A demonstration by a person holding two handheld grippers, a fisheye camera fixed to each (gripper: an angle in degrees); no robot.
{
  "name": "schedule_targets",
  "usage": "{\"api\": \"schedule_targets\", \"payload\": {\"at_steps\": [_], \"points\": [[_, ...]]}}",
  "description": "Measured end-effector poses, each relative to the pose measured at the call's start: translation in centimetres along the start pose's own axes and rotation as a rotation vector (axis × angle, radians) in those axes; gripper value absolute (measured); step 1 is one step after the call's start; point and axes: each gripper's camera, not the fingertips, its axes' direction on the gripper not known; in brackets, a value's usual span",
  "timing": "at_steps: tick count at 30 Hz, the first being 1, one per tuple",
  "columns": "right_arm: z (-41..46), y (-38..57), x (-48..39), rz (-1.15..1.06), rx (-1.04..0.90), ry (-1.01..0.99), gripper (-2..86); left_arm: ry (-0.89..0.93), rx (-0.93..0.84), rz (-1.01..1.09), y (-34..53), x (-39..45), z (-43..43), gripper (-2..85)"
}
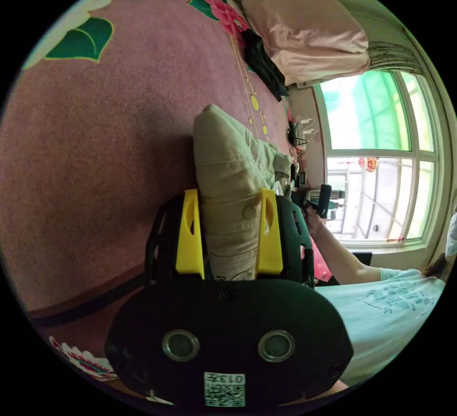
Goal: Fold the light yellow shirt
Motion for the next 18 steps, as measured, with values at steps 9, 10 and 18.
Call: {"api": "schedule_targets", "payload": {"at_steps": [9,10,18], "points": [[0.8,-1.1,-0.7,-0.015,-0.057,0.02,7.7,0.033,0.005,0.052,-0.6,1.7,-0.7,12.7],[0.8,-1.1,-1.7,-0.038,-0.06,0.074,7.4,0.046,-0.004,0.049,-0.7,2.5,-1.2,10.7],[-6.9,0.9,-6.5,-0.169,0.172,0.116,6.6,0.058,0.084,0.274,-0.9,14.5,-5.2,8.5]]}}
